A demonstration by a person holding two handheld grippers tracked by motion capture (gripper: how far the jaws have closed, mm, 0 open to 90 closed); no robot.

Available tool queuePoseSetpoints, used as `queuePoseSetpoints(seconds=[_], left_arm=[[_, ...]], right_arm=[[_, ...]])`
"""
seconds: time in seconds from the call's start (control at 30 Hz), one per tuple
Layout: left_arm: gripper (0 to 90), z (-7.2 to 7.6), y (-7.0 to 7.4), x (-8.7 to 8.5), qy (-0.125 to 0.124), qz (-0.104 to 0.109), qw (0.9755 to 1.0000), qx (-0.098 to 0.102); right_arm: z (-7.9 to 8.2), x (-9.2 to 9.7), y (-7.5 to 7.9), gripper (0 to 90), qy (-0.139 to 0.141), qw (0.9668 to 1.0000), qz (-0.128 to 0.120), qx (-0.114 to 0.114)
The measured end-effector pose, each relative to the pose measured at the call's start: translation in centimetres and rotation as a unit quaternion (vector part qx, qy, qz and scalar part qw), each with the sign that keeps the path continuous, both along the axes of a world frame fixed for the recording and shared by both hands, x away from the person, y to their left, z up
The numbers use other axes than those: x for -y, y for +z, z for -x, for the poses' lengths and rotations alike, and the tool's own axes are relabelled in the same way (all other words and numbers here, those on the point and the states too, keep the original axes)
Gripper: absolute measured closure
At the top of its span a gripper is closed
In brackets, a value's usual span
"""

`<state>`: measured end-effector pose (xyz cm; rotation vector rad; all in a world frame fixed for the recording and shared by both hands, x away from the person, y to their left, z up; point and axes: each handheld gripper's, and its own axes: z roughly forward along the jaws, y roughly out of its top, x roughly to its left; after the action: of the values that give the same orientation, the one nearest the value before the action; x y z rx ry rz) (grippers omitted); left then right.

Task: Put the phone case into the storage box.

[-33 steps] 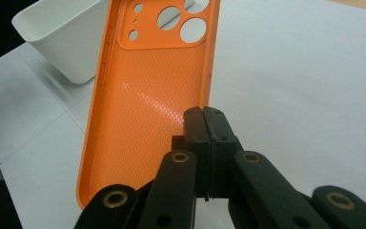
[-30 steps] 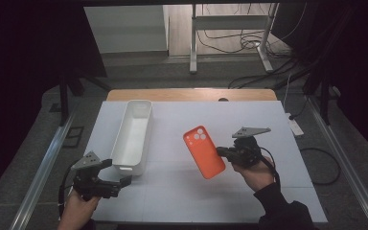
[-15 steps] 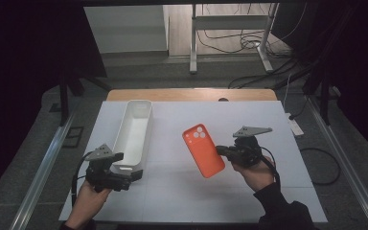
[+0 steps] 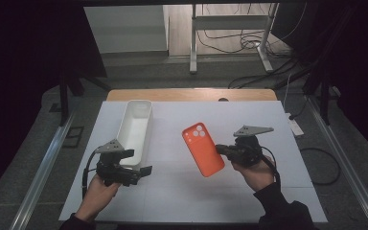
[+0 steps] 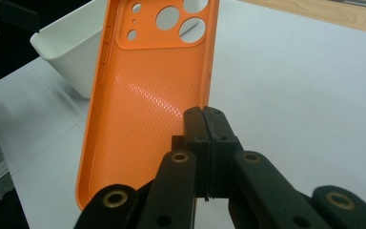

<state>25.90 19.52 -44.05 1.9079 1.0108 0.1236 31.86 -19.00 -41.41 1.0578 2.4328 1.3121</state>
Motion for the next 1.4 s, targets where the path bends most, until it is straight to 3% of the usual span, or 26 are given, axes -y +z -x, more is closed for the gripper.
queuePoseSetpoints(seconds=[0.43,0.93,1.4], left_arm=[[0.0,-1.5,0.2,1.7,-0.027,0.023,0.9993,-0.009],[0.0,-3.2,0.6,3.6,-0.056,0.057,0.9966,-0.022],[0.0,-4.5,0.7,5.1,-0.075,0.072,0.9938,-0.038]], right_arm=[[0.2,-0.2,0.3,88.9,0.002,1.0000,-0.007,0.005],[0.4,-0.6,0.6,89.0,0.008,0.9998,-0.012,0.011],[0.7,-1.1,0.6,89.0,0.012,0.9997,-0.013,0.015]])
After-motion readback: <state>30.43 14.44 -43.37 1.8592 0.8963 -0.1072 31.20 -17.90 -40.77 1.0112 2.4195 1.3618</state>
